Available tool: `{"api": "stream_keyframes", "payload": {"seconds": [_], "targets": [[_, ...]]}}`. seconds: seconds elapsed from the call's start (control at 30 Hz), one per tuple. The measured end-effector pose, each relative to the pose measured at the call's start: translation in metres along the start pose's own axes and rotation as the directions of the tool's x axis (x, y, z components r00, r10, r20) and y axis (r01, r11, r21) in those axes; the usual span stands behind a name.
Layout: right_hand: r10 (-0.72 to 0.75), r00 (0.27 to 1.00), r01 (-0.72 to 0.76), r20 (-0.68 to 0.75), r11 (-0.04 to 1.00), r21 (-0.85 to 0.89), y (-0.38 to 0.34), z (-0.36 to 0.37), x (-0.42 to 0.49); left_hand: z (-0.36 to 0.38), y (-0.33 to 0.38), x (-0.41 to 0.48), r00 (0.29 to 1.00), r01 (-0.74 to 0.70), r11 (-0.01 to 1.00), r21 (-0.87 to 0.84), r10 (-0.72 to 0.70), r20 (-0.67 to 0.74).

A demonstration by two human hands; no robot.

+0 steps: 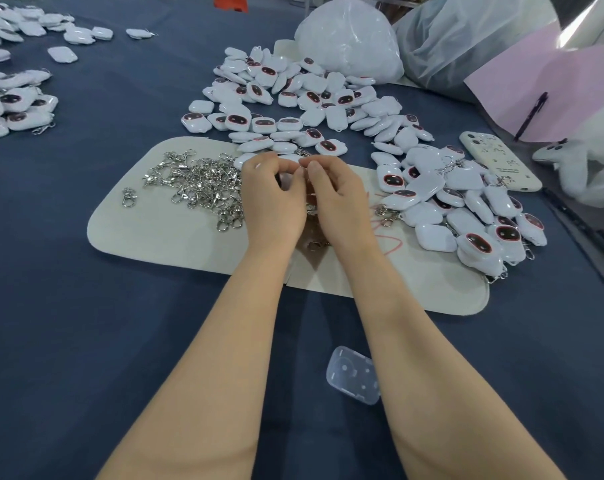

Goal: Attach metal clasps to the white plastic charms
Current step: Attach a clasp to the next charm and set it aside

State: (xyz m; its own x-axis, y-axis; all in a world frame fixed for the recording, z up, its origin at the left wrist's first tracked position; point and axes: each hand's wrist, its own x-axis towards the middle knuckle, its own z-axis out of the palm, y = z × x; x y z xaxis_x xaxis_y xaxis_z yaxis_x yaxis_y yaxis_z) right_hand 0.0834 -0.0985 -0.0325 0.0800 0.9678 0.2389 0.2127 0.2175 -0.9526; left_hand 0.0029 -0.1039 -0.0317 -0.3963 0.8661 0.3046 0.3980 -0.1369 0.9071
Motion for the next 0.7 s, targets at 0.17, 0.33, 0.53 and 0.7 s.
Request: {"api": "stream_keyframes", "payload": {"seconds": [0.17,0.33,0.53,0.7], "targets": [[-0.028,1.000,0.028,0.004,1.000,0.001,0.0033,-0.0016,0.0013,-0.0009,0.0009,-0.0017,0.999,-0.037,0.998,0.052,0.038,-0.009],[-0.030,0.998,0.029,-0.053,0.999,-0.013,0.0028,-0.0014,0.0030,0.0004,0.0013,-0.0024,1.000,-0.030,0.997,0.076,0.030,0.006],[-0.111,0.993,0.106,-0.034,0.987,-0.120,0.0060,0.0018,0.0000,-0.0007,0.0006,0.0017,0.999,0.051,0.999,0.009,-0.051,0.015],[-0.130,0.989,0.116,-0.077,0.979,-0.166,0.0078,0.0008,-0.0002,-0.0004,0.0029,0.0002,0.998,0.049,0.999,-0.003,-0.049,0.024]]}}
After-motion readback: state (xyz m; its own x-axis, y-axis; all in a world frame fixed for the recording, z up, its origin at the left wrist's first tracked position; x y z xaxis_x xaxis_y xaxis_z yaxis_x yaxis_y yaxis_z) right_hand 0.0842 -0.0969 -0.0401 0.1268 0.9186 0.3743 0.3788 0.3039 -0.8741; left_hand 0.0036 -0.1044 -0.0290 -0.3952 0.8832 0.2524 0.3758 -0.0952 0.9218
